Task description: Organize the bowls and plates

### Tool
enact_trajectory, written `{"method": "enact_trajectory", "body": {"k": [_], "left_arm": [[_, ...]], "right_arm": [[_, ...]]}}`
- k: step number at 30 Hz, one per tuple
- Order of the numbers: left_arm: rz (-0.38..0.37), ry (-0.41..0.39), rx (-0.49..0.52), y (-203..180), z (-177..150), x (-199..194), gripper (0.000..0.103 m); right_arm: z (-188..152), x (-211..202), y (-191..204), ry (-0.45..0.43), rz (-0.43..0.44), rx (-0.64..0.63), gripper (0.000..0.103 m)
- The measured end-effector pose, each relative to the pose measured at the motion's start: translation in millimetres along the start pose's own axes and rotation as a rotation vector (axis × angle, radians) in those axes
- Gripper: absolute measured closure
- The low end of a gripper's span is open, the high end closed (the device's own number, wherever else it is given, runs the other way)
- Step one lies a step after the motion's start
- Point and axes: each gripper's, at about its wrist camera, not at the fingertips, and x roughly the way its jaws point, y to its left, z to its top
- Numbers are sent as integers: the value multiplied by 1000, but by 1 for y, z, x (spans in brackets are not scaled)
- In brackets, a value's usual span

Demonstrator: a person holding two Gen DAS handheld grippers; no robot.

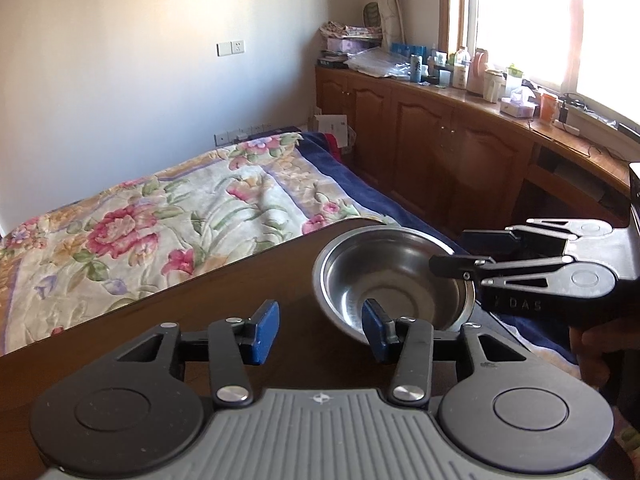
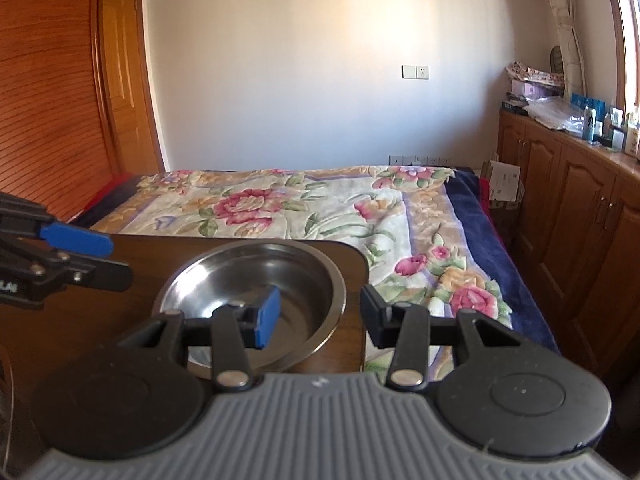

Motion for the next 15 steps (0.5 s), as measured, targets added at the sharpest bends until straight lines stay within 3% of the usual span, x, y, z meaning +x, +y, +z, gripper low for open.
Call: {"method": "enact_trajectory", "body": {"k": [15], "left_arm": [[-15,103,-10,-4,8,41,62]], "right_arm": [[-4,10,-10,29,43,60,57]]}}
